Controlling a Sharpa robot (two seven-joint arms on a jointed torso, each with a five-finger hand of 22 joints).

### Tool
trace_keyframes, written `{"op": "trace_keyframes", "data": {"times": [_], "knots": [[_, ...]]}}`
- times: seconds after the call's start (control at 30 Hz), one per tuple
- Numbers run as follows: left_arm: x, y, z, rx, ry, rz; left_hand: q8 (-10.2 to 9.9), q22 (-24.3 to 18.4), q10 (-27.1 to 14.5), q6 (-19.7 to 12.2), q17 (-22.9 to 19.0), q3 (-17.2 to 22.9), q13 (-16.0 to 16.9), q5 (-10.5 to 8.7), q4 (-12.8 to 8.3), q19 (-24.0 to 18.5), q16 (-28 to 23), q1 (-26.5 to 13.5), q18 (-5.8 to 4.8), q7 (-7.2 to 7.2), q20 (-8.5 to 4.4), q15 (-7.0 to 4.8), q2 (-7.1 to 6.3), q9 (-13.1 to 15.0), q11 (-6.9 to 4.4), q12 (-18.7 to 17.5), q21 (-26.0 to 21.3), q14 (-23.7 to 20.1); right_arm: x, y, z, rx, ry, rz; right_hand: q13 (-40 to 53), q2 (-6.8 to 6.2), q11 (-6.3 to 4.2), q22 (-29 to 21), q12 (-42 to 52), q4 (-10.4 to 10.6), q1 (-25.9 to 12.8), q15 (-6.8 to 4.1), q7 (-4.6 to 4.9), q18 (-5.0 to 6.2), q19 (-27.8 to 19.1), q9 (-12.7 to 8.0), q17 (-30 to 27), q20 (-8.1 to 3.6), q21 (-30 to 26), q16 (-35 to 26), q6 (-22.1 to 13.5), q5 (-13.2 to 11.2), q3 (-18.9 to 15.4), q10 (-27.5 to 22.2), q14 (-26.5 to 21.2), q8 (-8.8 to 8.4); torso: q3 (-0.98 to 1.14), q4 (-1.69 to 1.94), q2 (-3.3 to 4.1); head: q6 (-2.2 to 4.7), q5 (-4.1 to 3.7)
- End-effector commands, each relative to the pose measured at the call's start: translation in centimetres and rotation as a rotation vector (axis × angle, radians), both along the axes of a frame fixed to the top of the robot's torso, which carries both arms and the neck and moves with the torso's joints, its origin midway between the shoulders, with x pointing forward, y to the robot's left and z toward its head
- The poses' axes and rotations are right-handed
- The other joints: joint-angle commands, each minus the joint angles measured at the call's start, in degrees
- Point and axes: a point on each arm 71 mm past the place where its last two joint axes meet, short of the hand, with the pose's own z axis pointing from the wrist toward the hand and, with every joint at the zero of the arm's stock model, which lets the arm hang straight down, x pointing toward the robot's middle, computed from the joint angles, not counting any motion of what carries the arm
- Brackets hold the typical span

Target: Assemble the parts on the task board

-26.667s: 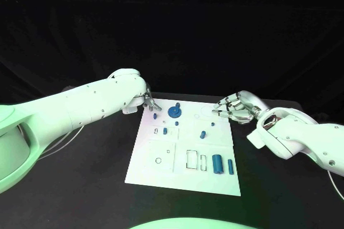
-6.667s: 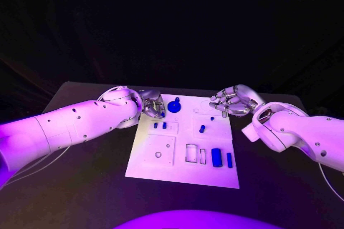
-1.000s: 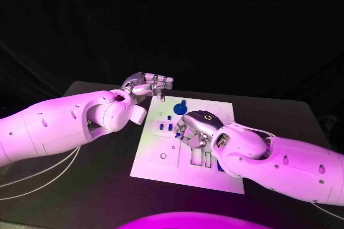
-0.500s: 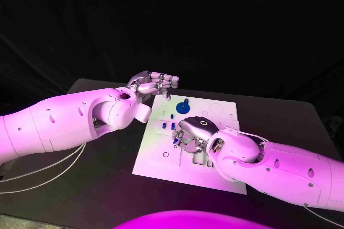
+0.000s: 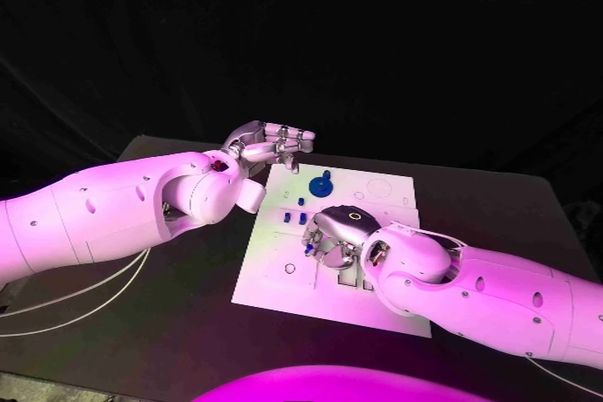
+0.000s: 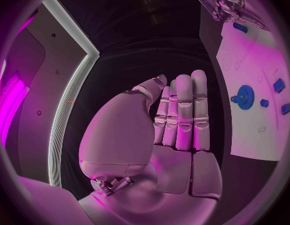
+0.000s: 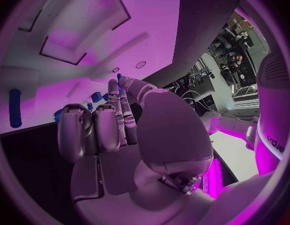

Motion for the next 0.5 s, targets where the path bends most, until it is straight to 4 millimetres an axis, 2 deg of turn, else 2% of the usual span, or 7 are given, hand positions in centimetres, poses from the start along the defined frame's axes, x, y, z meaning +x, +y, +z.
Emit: {"op": "trace_keyframes", "data": {"times": [0.03,0.5], "knots": [[-0.09,-0.30,0.12,-0.010,-0.001,-0.022,-0.1,-0.1,-0.3,-0.3,-0.1,0.1,0.1,-0.12,-0.4,0.3,-0.2,0.2,0.78,0.28,0.07,-0.17,0.13,-0.1,0.15,0.2,-0.4,-0.4,-0.04,0.19,-0.32,-0.022,0.009,0.006,0.1,-0.07,0.05,4.8,-0.4,0.0,-0.5,-0.33,-0.07,-0.95,0.1,0.1,-0.1,0.01,0.0,0.2,0.1,0.2,-0.4,0.4,2.9,0.22,0.00,0.00,-0.02,-0.24,0.09],[-0.10,-0.36,0.11,-0.010,0.001,-0.028,-0.1,-0.1,-0.3,-0.3,-0.1,0.1,0.1,-0.12,-0.4,0.3,-0.2,0.2,0.78,0.28,0.07,-0.17,0.13,-0.1,0.15,0.2,-0.4,-0.4,0.09,0.14,-0.69,-0.037,0.012,0.001,0.1,-0.04,0.03,4.8,-0.4,0.0,-0.6,-0.34,-0.10,-0.97,0.1,0.1,0.0,0.01,0.1,0.2,0.1,0.3,-0.5,0.4,2.9,0.21,0.00,0.03,-0.02,-0.61,0.09]]}}
